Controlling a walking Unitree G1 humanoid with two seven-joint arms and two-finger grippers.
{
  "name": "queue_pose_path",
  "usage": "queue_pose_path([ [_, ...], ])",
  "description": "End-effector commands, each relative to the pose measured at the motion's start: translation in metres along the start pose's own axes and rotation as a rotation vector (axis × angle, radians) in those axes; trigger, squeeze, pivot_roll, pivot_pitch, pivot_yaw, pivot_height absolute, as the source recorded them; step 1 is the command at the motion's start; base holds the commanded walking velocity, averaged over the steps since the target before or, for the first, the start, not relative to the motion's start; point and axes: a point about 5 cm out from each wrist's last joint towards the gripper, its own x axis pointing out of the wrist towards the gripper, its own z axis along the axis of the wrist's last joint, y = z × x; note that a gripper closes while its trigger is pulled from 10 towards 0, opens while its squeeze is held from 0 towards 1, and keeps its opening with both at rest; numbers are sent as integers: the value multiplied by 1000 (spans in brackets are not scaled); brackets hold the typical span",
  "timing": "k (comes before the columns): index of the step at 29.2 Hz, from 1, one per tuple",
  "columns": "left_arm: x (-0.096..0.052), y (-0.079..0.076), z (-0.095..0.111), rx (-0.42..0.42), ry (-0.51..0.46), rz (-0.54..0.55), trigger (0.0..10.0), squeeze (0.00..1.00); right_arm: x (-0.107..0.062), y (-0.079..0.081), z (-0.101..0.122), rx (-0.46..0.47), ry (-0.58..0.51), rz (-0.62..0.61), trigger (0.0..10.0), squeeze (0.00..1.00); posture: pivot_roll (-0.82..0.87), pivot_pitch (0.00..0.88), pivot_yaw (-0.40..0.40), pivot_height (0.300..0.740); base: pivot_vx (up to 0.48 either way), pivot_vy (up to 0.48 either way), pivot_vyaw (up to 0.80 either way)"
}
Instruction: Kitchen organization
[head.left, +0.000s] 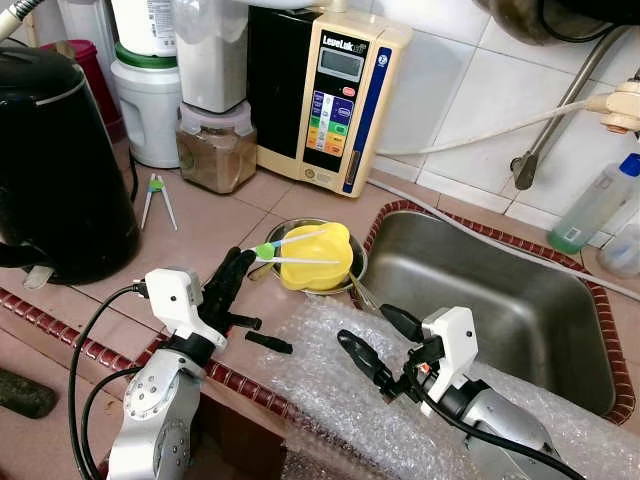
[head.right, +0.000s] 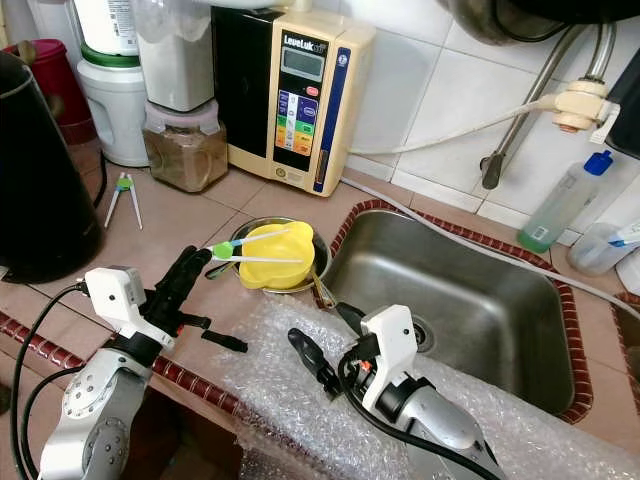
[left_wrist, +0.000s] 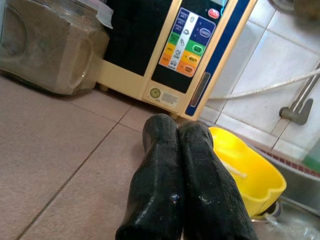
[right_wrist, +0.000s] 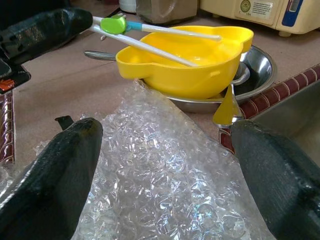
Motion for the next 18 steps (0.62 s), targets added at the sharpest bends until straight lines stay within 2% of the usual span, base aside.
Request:
queue_pose_path([
  [1,6,-7,9,-6,-31,-25,0,0,-2,-4,0,-15,7,-11,10000,0,234,0,-134,740,0,0,0],
  [7,10,-16,12,-49,-40,-82,0,0,0,-4,1,-41,3,-17,10000,0,231,0,-135,740,0,0,0],
  [12,16,-20,20,-72,-69,-106,0,0,3,-9,8,-138,-19,-48,10000,0,231,0,-135,740,0,0,0],
  [15,17,-22,22,-77,-73,-121,0,0,4,-10,10,-162,-29,-60,10000,0,231,0,-136,740,0,0,0],
  [18,18,-30,26,-108,-77,-171,0,0,7,-18,18,-268,-57,-125,10000,0,232,0,-138,740,0,0,0],
])
